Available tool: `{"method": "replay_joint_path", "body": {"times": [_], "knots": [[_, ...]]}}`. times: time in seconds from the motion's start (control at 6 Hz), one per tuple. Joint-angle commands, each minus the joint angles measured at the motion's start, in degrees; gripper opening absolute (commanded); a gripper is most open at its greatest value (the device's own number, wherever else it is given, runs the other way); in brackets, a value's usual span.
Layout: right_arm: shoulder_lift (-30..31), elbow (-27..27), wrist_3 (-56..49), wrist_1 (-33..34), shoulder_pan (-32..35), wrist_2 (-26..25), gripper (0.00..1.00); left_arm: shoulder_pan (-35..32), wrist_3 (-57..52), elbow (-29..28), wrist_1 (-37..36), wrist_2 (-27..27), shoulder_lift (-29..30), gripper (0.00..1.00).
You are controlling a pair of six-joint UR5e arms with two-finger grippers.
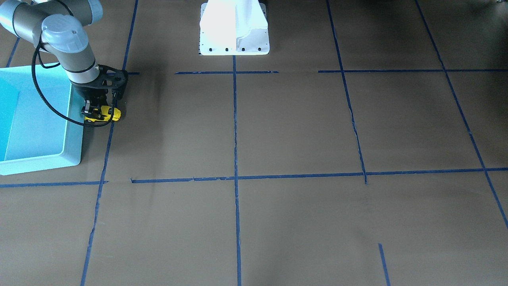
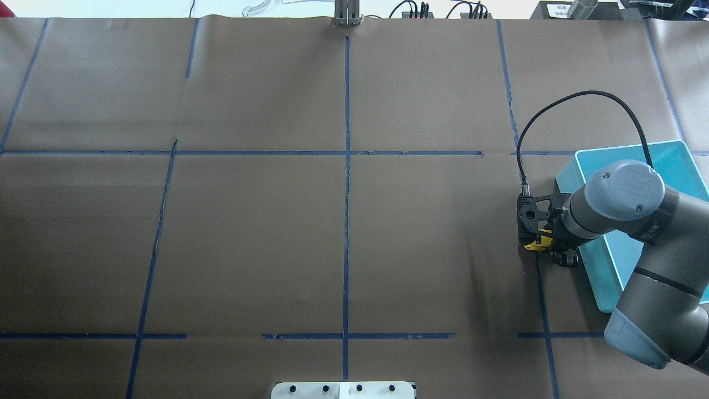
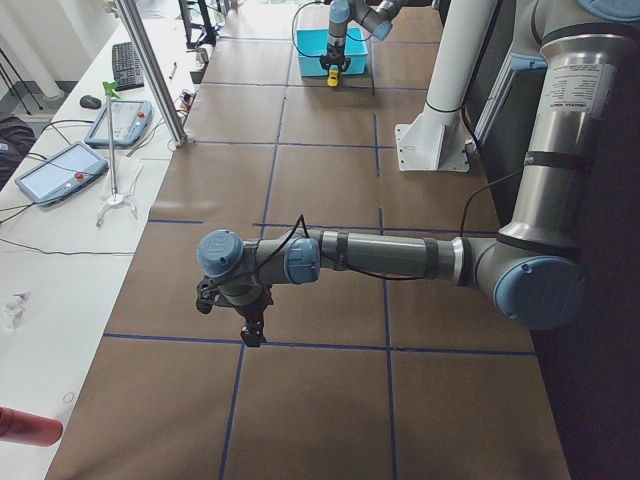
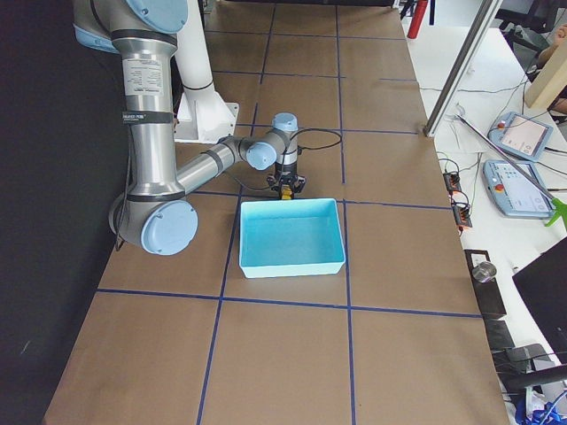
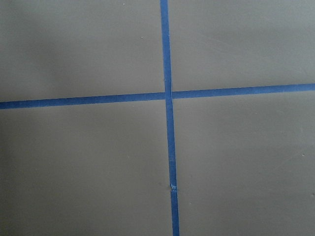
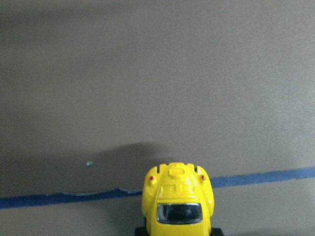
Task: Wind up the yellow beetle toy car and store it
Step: 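Lift the car with the right gripper and lower it into the blue bin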
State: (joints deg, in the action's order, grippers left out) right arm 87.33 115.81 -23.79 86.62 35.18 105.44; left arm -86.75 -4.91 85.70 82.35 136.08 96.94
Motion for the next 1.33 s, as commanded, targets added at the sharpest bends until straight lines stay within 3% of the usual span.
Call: {"method": "replay_joint_path", "body": {"times": [0.0, 0.17, 0.5, 0.83, 1.17], "knots": [[-0.4, 8.8, -0.1, 9.0, 0.9, 0.0, 0.00, 0.0, 0.1, 0.1, 0.0, 0.0, 0.0, 1.00], [0.0, 10.0, -0.6, 11.2, 5.4, 2.1, 0.00, 0.0, 0.1, 0.1, 0.0, 0.0, 0.0, 1.00], [6.0, 9.9, -17.7, 11.2, 15.7, 6.8, 0.00, 0.0, 0.1, 0.1, 0.0, 0.0, -0.1, 1.00], [10.7, 7.5, -26.4, 10.0, 18.4, 7.1, 0.00, 0.0, 0.1, 0.1, 0.0, 0.0, 0.0, 1.00], [10.3, -3.6, -24.2, -1.8, 18.1, 7.5, 0.00, 0.0, 0.1, 0.1, 0.0, 0.0, 0.1, 1.00]]}}
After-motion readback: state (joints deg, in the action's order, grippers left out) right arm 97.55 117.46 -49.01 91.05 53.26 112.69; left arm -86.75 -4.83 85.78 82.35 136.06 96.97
